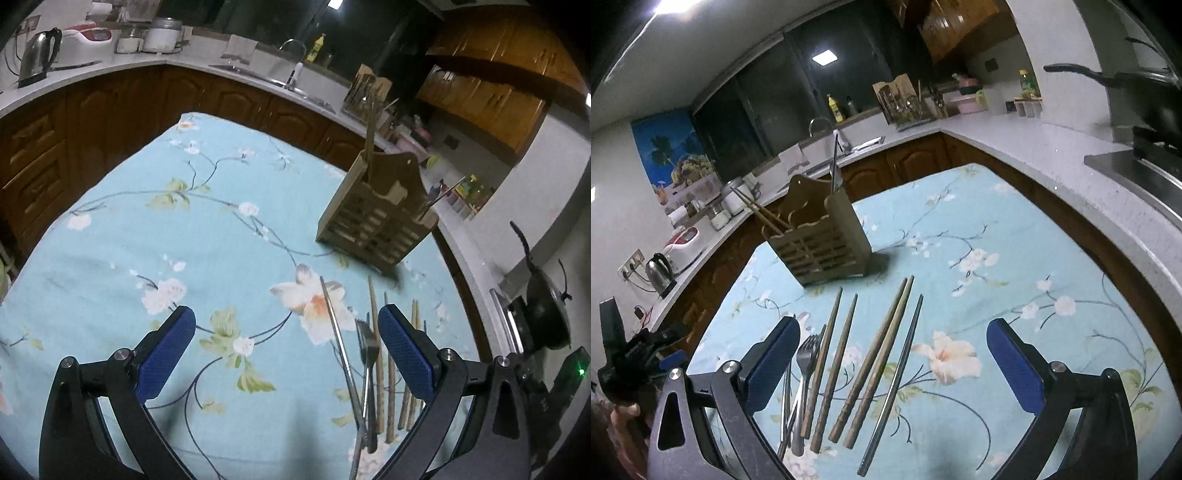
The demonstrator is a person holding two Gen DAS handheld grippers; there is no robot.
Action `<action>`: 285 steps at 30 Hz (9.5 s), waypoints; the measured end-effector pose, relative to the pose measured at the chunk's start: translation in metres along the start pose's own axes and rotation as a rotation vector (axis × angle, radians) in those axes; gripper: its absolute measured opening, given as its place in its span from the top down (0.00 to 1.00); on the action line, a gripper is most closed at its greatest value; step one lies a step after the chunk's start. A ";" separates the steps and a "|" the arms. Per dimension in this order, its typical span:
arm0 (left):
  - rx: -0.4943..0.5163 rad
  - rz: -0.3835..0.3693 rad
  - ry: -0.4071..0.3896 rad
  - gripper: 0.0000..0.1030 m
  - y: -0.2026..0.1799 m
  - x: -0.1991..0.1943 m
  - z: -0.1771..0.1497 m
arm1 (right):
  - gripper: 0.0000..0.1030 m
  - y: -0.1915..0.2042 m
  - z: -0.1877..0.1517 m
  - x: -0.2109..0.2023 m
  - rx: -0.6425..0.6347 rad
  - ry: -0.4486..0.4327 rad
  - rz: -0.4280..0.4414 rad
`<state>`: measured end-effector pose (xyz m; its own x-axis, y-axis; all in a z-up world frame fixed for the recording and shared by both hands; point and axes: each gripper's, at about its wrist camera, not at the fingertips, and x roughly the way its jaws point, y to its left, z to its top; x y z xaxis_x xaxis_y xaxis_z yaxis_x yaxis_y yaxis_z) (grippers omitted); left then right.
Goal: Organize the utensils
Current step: 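Move both tools back down to the remaining utensils, then close left tool on a thin metal utensil while right tool grasps a wooden chopstick, then lift metal utensil in left tool while right tool lifts chopstick over holder, then open left tool releasing metal utensil while right tool releases chopstick in holder, then move both tools back down to the remaining utensils, then close left tool on the metal fork while right tool grasps a metal chopstick, then lift fork in left tool into holder while right tool carries metal chopstick there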
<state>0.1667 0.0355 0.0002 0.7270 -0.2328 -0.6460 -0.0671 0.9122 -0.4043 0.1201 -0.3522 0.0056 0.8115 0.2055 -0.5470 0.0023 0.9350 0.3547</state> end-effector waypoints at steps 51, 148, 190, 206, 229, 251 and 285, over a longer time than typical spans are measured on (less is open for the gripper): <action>0.289 0.041 0.367 0.71 -0.085 0.173 0.016 | 0.92 -0.002 0.026 0.184 -0.053 0.325 -0.135; 0.147 -0.153 -0.292 0.96 -0.096 0.057 0.190 | 0.95 0.087 0.186 0.110 -0.045 -0.229 0.074; 0.075 -0.127 -0.215 0.04 -0.049 -0.012 0.124 | 0.02 0.057 0.128 0.010 -0.038 -0.212 0.126; 0.041 -0.113 0.030 0.04 -0.020 0.005 0.008 | 0.02 0.013 0.025 -0.010 -0.023 -0.044 0.005; 0.092 -0.125 0.179 0.04 -0.039 0.041 -0.020 | 0.02 0.001 -0.004 0.020 -0.019 0.072 -0.024; 0.159 -0.236 0.437 0.55 -0.085 0.125 -0.024 | 0.61 -0.004 0.002 0.118 -0.063 0.280 -0.072; 0.170 -0.319 0.321 0.98 -0.083 0.063 0.007 | 0.95 0.020 0.027 0.067 -0.083 0.188 -0.012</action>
<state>0.2229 -0.0524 -0.0027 0.4437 -0.5778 -0.6850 0.2574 0.8143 -0.5202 0.1904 -0.3280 -0.0031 0.6882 0.2372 -0.6857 -0.0428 0.9567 0.2881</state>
